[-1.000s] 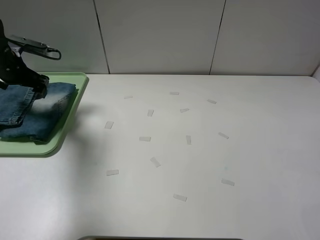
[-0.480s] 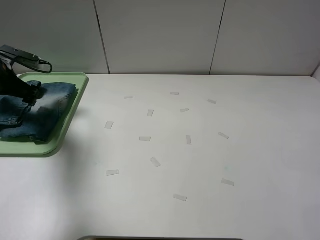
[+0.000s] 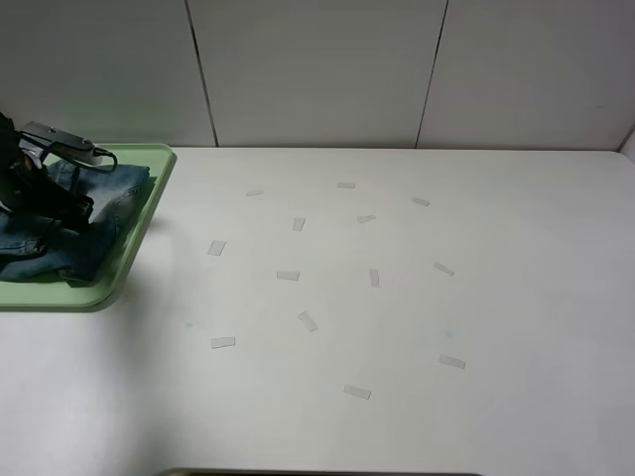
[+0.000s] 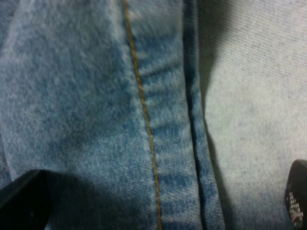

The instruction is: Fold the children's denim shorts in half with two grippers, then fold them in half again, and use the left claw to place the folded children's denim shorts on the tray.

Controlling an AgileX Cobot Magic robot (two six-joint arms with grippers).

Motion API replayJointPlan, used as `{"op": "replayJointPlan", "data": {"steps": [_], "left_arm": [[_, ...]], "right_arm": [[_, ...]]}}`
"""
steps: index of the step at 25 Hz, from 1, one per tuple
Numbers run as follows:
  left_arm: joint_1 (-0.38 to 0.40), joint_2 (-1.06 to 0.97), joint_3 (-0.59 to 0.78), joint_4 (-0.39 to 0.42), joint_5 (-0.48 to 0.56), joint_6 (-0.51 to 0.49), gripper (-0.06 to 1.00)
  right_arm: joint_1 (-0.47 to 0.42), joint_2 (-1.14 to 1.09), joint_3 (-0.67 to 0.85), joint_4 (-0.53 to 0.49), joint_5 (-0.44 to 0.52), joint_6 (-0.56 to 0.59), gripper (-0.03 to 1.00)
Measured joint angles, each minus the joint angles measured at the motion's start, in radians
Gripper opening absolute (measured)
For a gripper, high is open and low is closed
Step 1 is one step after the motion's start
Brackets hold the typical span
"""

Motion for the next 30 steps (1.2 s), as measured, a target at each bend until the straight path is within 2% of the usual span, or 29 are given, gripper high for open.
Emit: {"op": "replayJointPlan", "data": {"steps": [9, 16, 25, 28, 30], "left_arm": [[0.000, 0.000, -0.007, 0.024, 0.040, -0.041, 0.98], [0.031, -0.041, -0.007, 0.105, 0.111, -0.109, 0.97], [0.070, -0.078, -0.005, 0.147, 0.154, -0.154, 0.96], [0.078, -0.078, -0.005, 0.211, 0.190, -0.226, 0.96], [0.085, -0.078, -0.005, 0.281, 0.224, -0.292, 0.95]], "right_arm": [[0.000, 0.000, 0.000, 0.001, 0.000, 0.000, 0.69], [0.000, 0.000, 0.000, 0.001, 0.000, 0.000, 0.69], [0.000, 0.000, 0.000, 0.001, 0.000, 0.000, 0.69], [0.000, 0.000, 0.000, 0.001, 0.000, 0.000, 0.69], [0.000, 0.000, 0.000, 0.001, 0.000, 0.000, 0.69]]}}
